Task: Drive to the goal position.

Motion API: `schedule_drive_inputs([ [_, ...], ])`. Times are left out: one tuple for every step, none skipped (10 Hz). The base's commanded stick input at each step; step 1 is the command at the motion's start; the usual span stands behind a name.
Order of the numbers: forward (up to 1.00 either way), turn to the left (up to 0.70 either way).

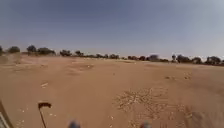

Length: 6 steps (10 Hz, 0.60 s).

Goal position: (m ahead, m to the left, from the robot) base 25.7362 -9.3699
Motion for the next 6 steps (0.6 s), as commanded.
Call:
schedule_drive_inputs([
  [0.5,0.0],
  [0.5,0.0],
  [0.5,0.0],
  [0.5,0.0],
  [0.5,0.0],
  [0.5,0.0],
])
